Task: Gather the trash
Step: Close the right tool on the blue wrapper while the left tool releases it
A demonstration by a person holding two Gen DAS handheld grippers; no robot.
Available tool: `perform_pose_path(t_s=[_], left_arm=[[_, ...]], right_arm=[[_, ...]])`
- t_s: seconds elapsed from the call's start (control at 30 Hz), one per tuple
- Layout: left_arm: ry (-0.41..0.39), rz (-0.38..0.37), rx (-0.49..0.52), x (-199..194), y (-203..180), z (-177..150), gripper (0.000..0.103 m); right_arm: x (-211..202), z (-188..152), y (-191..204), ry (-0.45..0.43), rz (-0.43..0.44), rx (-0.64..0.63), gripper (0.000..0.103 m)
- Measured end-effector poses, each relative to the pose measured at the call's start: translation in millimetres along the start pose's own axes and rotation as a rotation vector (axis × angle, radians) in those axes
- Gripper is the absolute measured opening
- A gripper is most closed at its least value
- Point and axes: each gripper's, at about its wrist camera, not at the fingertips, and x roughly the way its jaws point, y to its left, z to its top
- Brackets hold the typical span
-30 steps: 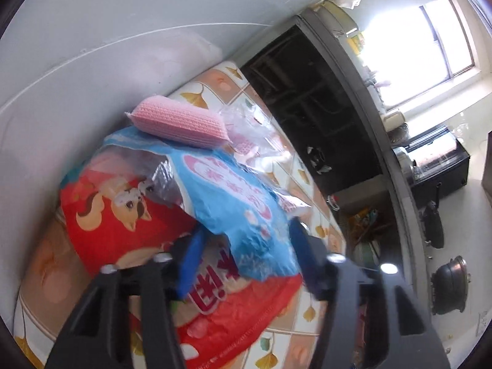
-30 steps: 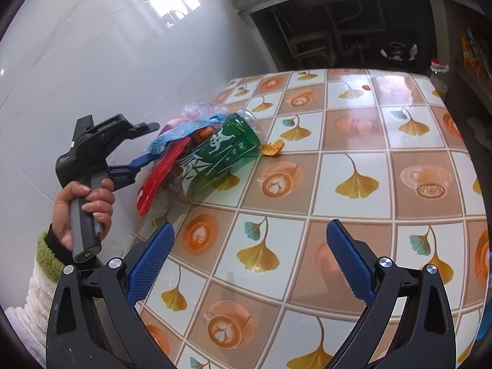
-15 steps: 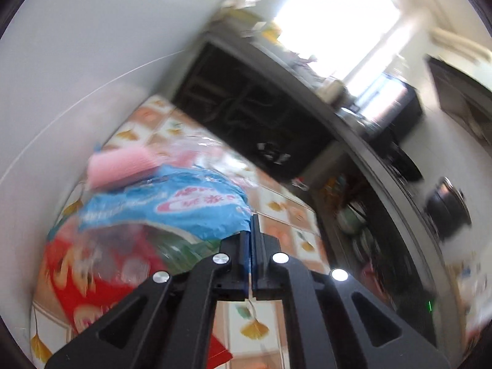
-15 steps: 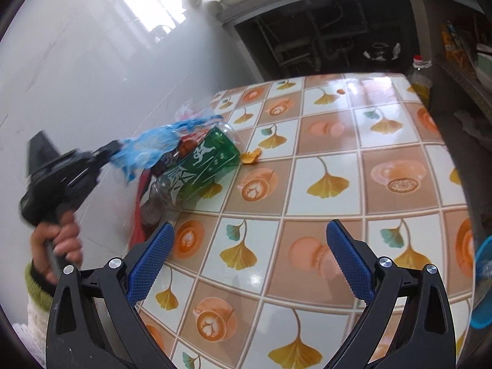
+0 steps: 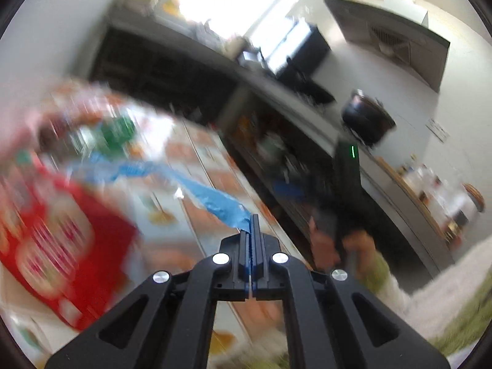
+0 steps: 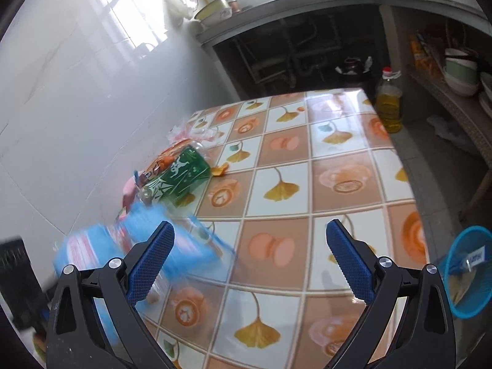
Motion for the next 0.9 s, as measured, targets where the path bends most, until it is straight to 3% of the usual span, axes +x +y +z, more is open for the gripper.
perform_pose_path(t_s=[0.1, 0.23, 0.27, 0.3, 0.37, 0.4, 0.53, 0.63, 0.73, 0.9], left_arm=[[0.131, -0.031, -0.039, 28, -5, -33, 0.000], [0.277, 0.058, -0.014, 61, -8, -63, 0.004], [0.315, 0.060, -0.022, 66, -7, -67, 0.017], [0.351, 0.064, -0.027, 70, -8, -71, 0.037], [0.341, 0.075, 0.001, 68, -11, -71, 0.052], [0.318, 0.067, 0.028, 63, -14, -70, 0.054], [0.261, 0.053, 0.046, 52, -11, -59, 0.056], [0.247, 0.027, 0.030, 57, -8, -50, 0.055], [0.256, -0.020, 0.010, 68, -7, -51, 0.054], [0.314, 0.027, 0.016, 100, -1, -53, 0.054]], right_arm=[[-11, -6, 1, 0.003, -0.002, -0.024, 0.095], [-22, -18, 2, 0.053, 0.021, -0.048, 0.095], [-25, -21, 2, 0.071, 0.031, -0.051, 0.095], [-28, -25, 1, 0.084, 0.032, -0.054, 0.095], [-34, -30, -2, 0.102, 0.021, -0.056, 0.095], [-37, -34, -4, 0.110, 0.011, -0.054, 0.094], [-42, -44, -19, 0.134, -0.041, -0.035, 0.086], [-34, -46, -31, 0.154, -0.056, -0.007, 0.074], [-16, -49, -46, 0.192, -0.078, 0.017, 0.067], [9, -63, -67, 0.316, -0.102, 0.112, 0.060]])
